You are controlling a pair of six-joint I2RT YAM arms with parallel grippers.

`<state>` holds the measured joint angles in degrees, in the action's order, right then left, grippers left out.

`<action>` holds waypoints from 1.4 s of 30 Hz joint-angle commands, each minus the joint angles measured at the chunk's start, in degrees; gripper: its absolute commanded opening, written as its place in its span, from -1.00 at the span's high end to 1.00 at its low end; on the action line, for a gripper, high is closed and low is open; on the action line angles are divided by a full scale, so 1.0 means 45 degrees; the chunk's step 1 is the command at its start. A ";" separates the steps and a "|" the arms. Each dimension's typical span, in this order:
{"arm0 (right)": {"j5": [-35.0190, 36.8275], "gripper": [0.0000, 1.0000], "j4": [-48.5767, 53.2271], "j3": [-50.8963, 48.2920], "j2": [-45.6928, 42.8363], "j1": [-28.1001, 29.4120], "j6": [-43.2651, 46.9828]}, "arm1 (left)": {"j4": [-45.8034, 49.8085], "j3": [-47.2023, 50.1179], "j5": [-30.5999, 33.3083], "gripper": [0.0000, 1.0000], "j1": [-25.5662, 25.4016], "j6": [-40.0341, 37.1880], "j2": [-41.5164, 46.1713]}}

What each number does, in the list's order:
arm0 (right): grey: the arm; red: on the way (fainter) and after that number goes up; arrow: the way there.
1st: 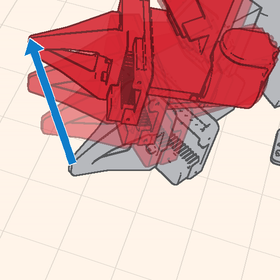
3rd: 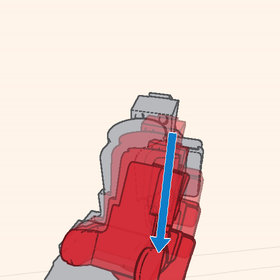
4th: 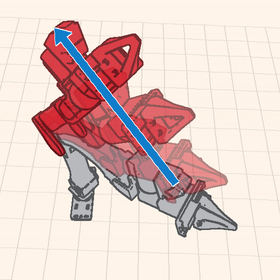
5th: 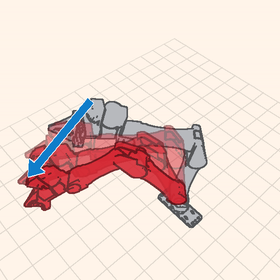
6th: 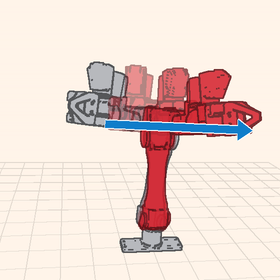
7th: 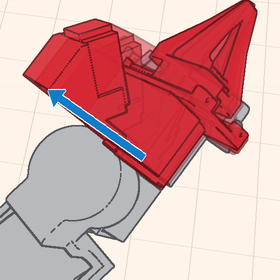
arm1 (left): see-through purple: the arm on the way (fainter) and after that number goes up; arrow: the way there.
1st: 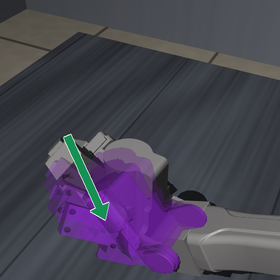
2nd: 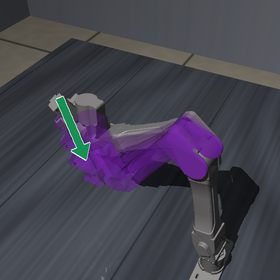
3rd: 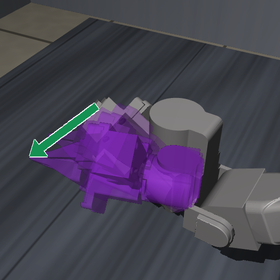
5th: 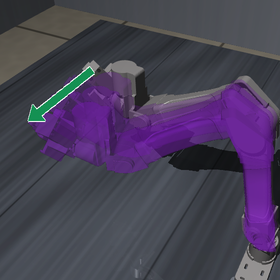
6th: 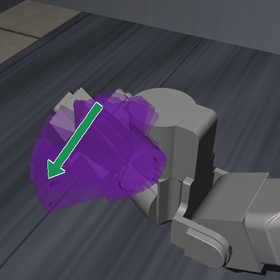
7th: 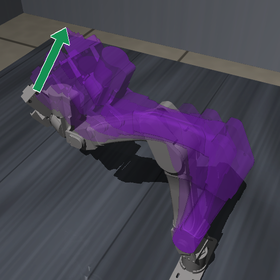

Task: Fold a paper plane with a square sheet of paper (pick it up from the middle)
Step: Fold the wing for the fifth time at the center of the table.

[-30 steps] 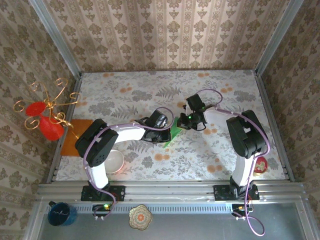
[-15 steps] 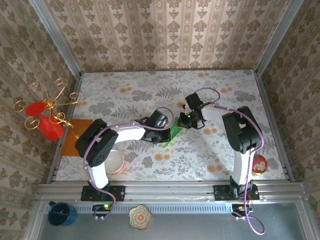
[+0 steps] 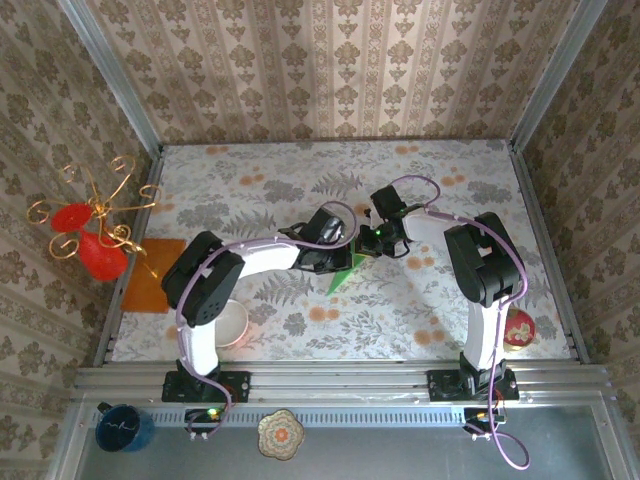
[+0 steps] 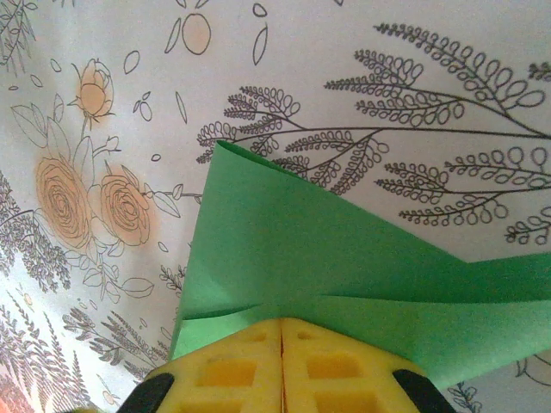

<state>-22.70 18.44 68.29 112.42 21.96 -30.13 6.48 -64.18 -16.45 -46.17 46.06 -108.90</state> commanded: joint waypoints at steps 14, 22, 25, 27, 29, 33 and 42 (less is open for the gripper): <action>-0.1484 0.78 -0.2184 -0.2086 -0.1610 0.0221 0.0308 | 0.1604 0.0190 0.1428 1.00 -0.0140 0.0569 -0.0538; -0.0953 0.81 -0.2266 -0.2409 -0.0938 0.0288 0.0327 | 0.1757 0.0202 0.1487 1.00 -0.0132 0.0544 -0.0526; -0.0672 0.84 -0.2289 -0.2125 -0.0573 0.0052 0.0243 | 0.1898 0.0257 0.1538 1.00 -0.0146 0.0550 -0.0526; -0.0495 0.85 -0.2414 -0.1951 -0.0419 -0.0278 0.0100 | 0.1975 0.0373 0.1565 1.00 -0.0130 0.0564 -0.0524; -0.0297 0.85 -0.2405 -0.1729 -0.0277 -0.0682 -0.0084 | 0.1997 0.0543 0.1584 1.00 -0.0130 0.0613 -0.0526; -0.0058 0.85 -0.2594 -0.1414 0.0153 -0.1603 -0.0294 | 0.1949 0.0887 0.1550 1.00 -0.0104 0.0696 -0.0507; -0.0105 0.85 -0.2712 -0.0456 0.0888 -0.2930 -0.0609 | 0.1937 0.1027 0.1372 1.00 -0.0081 0.0585 -0.0463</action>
<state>-33.71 7.90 64.14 113.84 12.78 -31.99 3.62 -62.74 -11.46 -46.78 48.45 -110.08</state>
